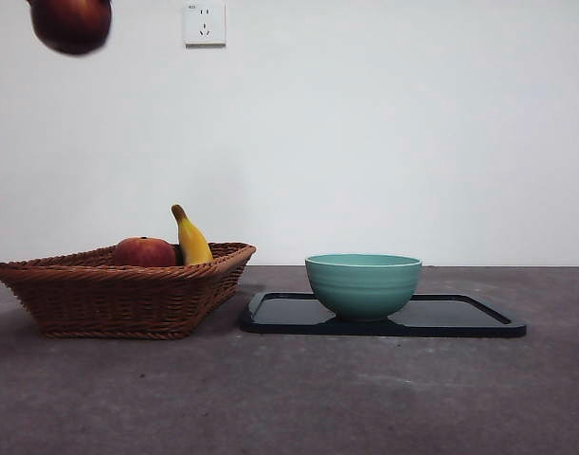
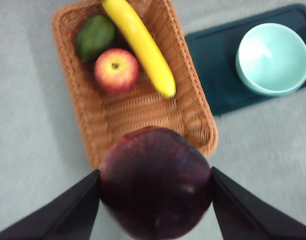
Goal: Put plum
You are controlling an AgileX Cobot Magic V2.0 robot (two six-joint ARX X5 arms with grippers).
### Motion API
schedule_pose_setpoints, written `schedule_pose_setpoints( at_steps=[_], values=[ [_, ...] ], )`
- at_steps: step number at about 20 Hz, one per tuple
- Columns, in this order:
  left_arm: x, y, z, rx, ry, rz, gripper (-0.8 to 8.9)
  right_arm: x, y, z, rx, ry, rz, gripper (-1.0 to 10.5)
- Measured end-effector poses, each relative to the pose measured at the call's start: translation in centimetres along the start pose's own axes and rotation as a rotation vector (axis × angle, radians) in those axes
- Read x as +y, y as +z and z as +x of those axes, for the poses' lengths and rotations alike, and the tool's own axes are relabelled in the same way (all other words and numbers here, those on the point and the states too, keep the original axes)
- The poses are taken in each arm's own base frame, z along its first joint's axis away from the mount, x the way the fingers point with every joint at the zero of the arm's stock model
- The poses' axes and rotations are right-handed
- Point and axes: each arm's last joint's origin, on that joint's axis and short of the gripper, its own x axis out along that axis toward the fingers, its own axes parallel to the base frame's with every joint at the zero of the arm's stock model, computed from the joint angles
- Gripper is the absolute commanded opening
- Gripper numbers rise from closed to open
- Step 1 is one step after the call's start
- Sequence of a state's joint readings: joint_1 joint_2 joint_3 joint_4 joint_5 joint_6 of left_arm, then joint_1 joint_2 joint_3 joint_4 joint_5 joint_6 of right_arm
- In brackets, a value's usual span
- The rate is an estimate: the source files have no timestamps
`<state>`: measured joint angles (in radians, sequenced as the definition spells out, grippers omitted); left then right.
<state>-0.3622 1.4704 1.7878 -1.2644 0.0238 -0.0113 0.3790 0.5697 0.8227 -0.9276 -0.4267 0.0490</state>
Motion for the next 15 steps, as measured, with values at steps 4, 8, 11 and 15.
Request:
schedule_pose_setpoints(
  at_steps=[4, 8, 11, 15],
  values=[
    [0.1, -1.6, 3.1, -0.068, -0.001, 0.006, 2.76, 0.0, 0.0, 0.0, 0.0, 0.0, 0.0, 2.1],
    [0.6, -3.4, 8.5, -0.059, 0.007, 0.013, 2.76, 0.0, 0.0, 0.0, 0.0, 0.0, 0.009, 2.1],
    [1.1, -4.5, 11.3, -0.108, 0.017, 0.013, 2.76, 0.0, 0.0, 0.0, 0.0, 0.0, 0.012, 2.1],
    [1.9, -6.0, 14.1, -0.168, 0.034, 0.015, 2.76, 0.0, 0.0, 0.0, 0.0, 0.0, 0.022, 2.1]
  ],
)
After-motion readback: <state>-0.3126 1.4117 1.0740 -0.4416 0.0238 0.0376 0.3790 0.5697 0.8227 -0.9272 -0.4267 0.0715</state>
